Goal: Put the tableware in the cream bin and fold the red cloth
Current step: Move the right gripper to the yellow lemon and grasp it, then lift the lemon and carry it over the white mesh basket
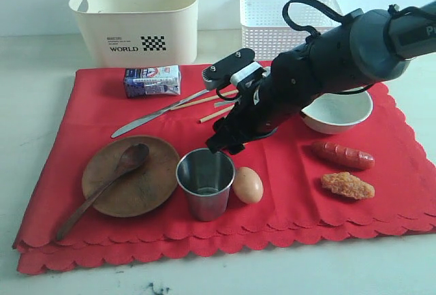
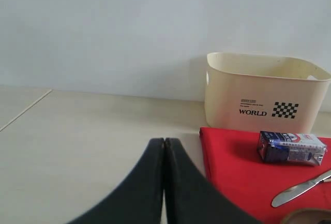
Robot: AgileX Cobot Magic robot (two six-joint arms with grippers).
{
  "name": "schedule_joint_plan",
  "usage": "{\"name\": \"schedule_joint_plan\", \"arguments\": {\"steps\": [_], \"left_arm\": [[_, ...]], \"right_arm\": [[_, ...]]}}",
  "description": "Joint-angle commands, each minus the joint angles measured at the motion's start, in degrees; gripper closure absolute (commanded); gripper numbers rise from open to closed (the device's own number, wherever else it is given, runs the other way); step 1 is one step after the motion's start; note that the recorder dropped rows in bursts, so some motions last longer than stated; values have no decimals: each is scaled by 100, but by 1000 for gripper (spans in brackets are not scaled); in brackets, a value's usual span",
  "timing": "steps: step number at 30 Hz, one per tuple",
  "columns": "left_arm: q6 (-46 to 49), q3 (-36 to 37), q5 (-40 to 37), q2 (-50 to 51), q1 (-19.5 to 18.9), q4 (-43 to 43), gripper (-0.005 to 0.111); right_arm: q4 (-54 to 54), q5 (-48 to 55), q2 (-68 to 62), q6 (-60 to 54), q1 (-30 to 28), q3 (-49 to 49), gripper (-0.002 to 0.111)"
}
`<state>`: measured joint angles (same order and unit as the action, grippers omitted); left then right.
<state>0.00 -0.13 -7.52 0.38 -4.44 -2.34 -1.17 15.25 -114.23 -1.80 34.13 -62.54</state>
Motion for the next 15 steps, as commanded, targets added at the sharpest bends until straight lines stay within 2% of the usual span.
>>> {"name": "schedule_joint_plan", "arguments": {"steps": [1,4,15], "left_arm": [[0,13,18,-38,-6,2,104],[0,13,18,-38,-6,2,104],[0,13,18,-38,-6,2,104]], "right_arm": [[-97,21,100,-64,-29,-18,97],[-97,118,225,-64,-29,-18,108],[-97,515,1022,-51,-29,-18,108]]}}
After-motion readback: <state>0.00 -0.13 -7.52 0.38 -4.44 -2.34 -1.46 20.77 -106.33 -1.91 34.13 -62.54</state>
